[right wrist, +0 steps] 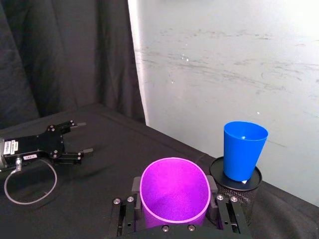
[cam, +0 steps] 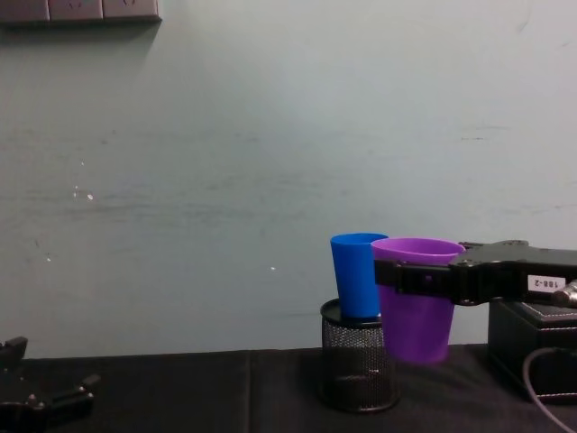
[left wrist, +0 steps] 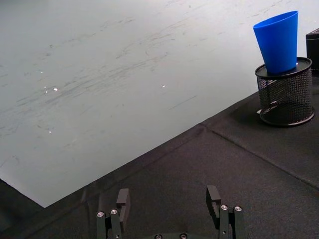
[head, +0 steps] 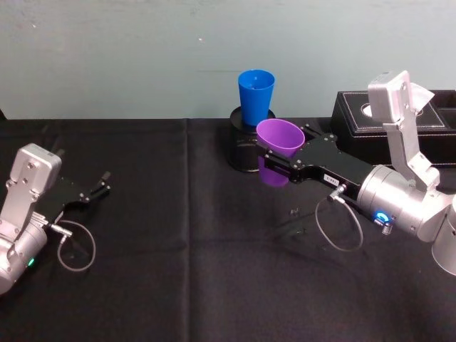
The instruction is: Pick up one cup with a gripper and tap it against the other cup.
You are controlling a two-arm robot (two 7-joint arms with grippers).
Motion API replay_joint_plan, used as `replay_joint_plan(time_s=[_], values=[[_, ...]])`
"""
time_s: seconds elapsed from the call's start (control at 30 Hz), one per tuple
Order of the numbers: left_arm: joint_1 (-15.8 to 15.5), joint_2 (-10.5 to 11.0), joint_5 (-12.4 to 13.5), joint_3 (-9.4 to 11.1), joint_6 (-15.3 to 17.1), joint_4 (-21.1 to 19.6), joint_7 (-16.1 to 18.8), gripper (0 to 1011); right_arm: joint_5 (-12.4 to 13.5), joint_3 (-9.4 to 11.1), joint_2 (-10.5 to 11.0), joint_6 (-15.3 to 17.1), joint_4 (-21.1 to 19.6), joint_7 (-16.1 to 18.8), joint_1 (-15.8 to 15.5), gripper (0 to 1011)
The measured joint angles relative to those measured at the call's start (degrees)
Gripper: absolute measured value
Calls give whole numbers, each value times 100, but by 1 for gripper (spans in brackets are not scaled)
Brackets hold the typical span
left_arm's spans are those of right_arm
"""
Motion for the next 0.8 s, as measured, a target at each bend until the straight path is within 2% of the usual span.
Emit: replay_joint_plan(time_s=[0.8], values=[[0,0,1,0,0,0,0,1000,0,0,0,0,0,0,0,731]])
